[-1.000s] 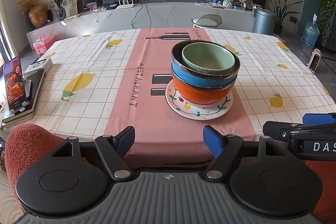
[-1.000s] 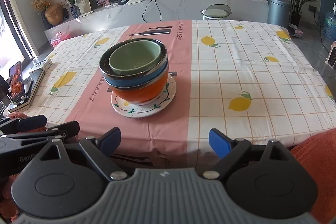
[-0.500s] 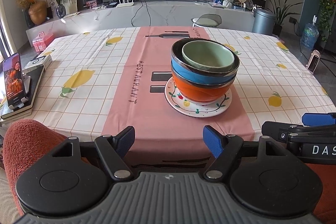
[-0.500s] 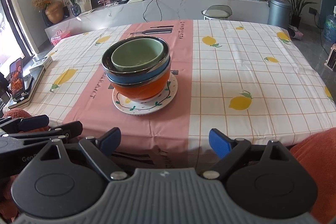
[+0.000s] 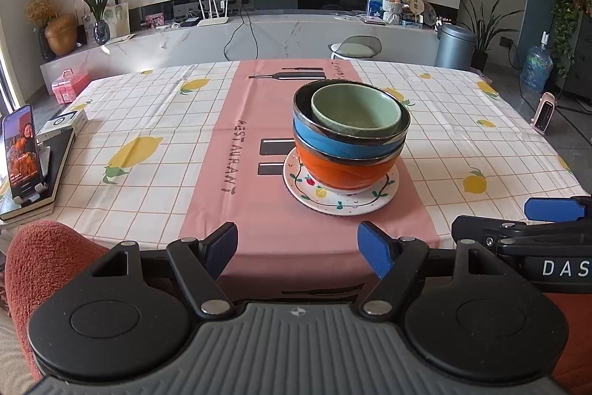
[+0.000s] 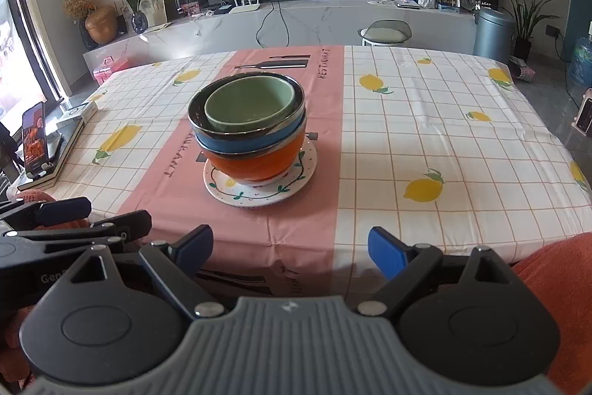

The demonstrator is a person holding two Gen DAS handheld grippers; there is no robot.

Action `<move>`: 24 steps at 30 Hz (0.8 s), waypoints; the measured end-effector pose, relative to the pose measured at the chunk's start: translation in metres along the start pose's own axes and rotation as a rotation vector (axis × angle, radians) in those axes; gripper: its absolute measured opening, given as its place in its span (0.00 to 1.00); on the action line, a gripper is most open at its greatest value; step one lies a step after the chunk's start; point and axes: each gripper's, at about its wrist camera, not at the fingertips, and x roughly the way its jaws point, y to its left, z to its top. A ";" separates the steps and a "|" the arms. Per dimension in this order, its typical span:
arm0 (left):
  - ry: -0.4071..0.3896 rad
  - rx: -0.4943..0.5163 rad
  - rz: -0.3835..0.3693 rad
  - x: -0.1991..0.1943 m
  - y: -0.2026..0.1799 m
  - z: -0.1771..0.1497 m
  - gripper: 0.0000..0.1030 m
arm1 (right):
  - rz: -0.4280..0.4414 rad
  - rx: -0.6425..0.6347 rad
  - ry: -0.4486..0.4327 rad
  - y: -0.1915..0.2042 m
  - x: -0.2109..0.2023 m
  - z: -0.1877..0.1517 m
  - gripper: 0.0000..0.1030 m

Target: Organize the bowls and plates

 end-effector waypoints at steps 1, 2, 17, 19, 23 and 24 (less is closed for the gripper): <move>-0.006 0.001 -0.004 -0.001 0.000 0.000 0.84 | 0.002 0.002 -0.003 0.000 -0.001 0.000 0.87; -0.012 0.002 -0.009 -0.002 0.000 0.000 0.84 | 0.004 0.004 -0.006 0.000 -0.001 -0.001 0.87; -0.049 0.004 -0.041 -0.008 0.001 0.000 0.84 | -0.004 0.002 -0.028 0.002 -0.008 -0.002 0.87; -0.049 0.005 -0.041 -0.008 0.001 0.000 0.84 | -0.006 0.000 -0.031 0.003 -0.009 -0.002 0.87; -0.051 0.004 -0.037 -0.009 0.002 0.000 0.84 | -0.011 -0.002 -0.032 0.003 -0.010 -0.002 0.87; -0.052 0.004 -0.036 -0.010 0.002 0.000 0.84 | -0.012 -0.001 -0.031 0.003 -0.010 -0.002 0.87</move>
